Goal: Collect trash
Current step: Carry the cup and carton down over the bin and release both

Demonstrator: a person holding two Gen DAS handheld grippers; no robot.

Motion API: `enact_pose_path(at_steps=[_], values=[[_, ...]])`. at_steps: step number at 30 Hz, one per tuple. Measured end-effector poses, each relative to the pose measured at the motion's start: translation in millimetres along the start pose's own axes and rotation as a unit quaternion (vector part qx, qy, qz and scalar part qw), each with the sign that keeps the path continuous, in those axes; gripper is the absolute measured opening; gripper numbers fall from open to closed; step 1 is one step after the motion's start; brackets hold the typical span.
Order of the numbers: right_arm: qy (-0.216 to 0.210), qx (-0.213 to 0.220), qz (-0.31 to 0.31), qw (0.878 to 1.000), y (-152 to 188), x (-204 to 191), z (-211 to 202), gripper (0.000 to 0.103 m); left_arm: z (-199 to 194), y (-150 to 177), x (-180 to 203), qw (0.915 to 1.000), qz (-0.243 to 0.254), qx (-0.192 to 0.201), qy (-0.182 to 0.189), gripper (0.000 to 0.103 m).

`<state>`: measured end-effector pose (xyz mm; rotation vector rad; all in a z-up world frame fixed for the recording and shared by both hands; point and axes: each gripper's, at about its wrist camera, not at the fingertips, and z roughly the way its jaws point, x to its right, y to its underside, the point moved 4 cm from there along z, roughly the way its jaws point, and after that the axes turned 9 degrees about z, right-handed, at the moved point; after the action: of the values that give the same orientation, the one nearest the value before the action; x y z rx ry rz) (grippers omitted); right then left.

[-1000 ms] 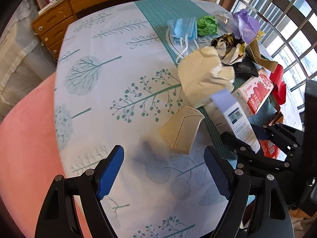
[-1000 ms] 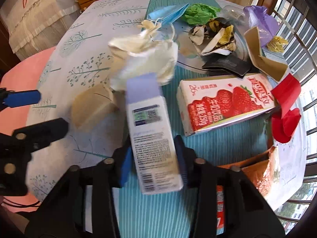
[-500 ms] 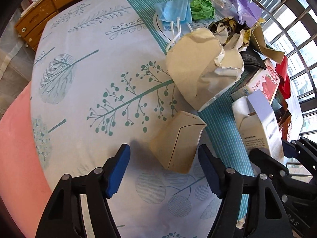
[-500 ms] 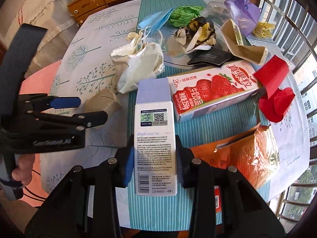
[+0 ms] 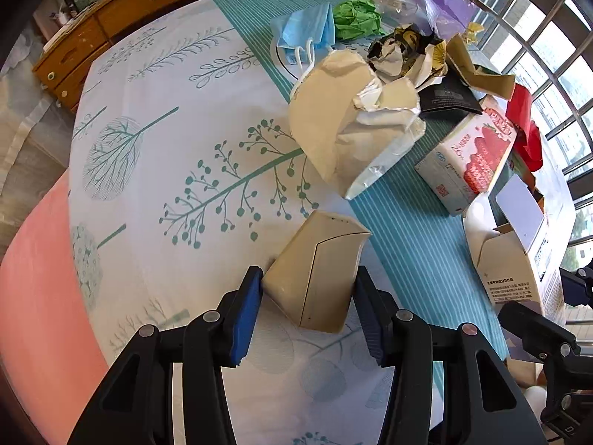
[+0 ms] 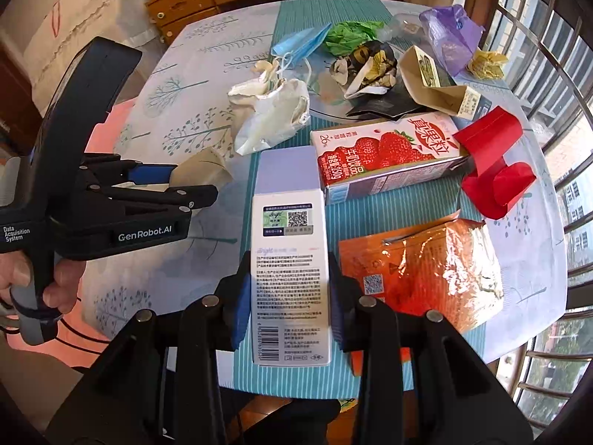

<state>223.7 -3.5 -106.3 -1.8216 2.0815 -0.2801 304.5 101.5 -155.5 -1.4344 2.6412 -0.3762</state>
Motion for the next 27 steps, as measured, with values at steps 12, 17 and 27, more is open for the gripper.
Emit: enact_pose_path(at_steps=[12, 17, 27], values=[[-0.09, 0.012, -0.138, 0.986, 49, 36, -61, 0.031, -81, 67, 75, 0.9916, -0.112, 0.048, -0.044, 0.048], [-0.13, -0.004, -0.18, 0.975, 94, 78, -84, 0.031, -92, 109, 131, 0.9795, -0.186, 0.06, -0.047, 0.048], [-0.137, -0.07, -0.164, 0.974, 182, 141, -69, 0.031, -64, 176, 222, 0.9799, -0.195, 0.008, -0.039, 0.048]])
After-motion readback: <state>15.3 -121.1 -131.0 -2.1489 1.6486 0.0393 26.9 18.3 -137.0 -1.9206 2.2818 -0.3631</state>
